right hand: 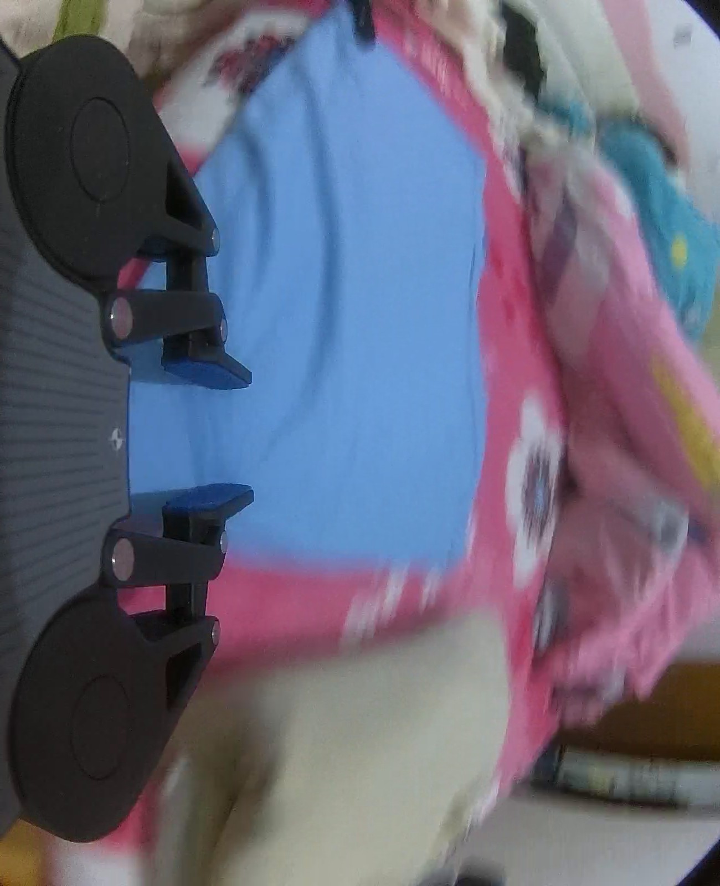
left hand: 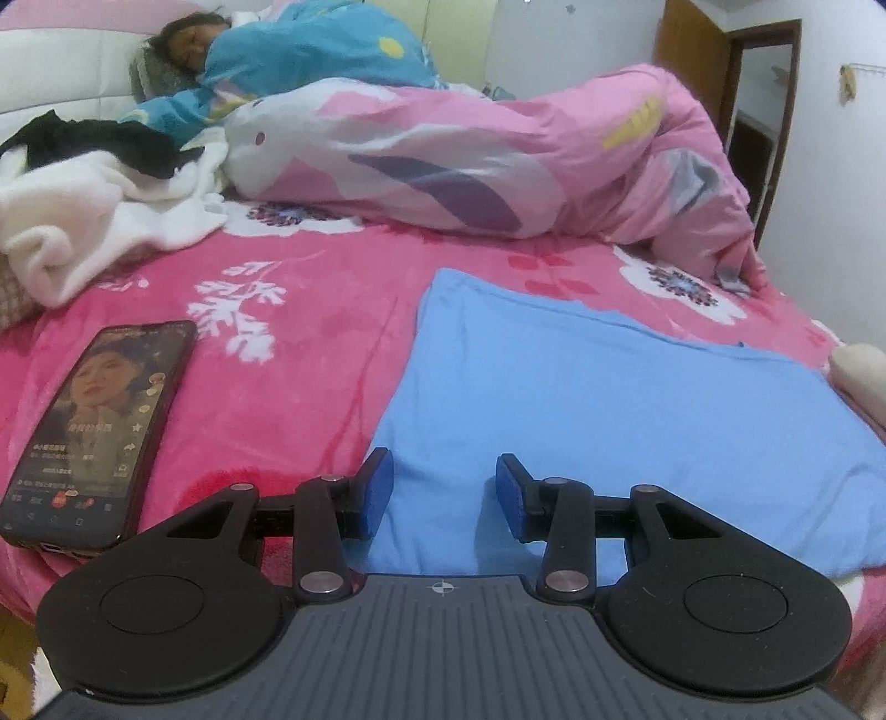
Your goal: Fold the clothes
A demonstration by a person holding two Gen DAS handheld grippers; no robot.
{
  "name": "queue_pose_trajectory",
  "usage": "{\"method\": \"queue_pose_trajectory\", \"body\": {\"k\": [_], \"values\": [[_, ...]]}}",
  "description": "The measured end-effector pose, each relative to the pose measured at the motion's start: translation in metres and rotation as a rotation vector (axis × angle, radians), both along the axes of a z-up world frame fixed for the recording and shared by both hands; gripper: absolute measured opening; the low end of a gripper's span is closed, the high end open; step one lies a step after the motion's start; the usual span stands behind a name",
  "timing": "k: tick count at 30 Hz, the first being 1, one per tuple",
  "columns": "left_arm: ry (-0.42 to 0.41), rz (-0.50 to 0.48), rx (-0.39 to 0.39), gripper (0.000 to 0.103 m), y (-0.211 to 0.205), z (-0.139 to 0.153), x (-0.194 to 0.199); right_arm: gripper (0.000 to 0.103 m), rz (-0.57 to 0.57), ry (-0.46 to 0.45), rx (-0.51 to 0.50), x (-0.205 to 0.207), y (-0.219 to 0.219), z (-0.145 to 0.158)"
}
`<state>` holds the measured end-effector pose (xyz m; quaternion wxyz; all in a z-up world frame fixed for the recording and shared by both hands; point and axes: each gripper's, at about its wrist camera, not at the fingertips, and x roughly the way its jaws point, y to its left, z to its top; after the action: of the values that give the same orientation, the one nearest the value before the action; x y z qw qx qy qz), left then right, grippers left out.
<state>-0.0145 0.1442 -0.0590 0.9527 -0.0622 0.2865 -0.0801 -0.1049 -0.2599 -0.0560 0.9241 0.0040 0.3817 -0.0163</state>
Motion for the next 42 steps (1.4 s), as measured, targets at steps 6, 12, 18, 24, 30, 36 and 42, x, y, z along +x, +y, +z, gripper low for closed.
{"method": "queue_pose_trajectory", "body": {"k": [6,12,18,24,30,36,42], "values": [[0.011,0.008,0.016,0.041,-0.002,0.003,-0.001,0.042,-0.03,-0.116,0.003,-0.023,-0.001,0.026],[0.017,0.016,0.018,0.041,-0.002,0.002,-0.003,0.038,0.307,-0.141,-0.011,0.008,0.087,0.01],[0.014,0.009,0.019,0.041,-0.002,0.001,-0.002,0.038,0.292,0.046,0.043,0.01,0.079,-0.01],[0.009,-0.002,0.028,0.041,-0.002,0.0,-0.002,0.038,0.242,0.125,0.022,-0.006,0.064,0.014],[0.01,0.002,0.012,0.041,0.0,0.0,-0.002,0.038,0.304,0.08,-0.035,0.021,0.092,0.002],[0.007,-0.005,0.002,0.041,0.003,-0.001,-0.003,0.037,0.335,0.121,-0.084,0.03,0.1,-0.011],[0.006,-0.014,0.003,0.041,0.004,-0.002,-0.002,0.035,0.269,0.148,-0.102,0.024,0.077,-0.006]]}}
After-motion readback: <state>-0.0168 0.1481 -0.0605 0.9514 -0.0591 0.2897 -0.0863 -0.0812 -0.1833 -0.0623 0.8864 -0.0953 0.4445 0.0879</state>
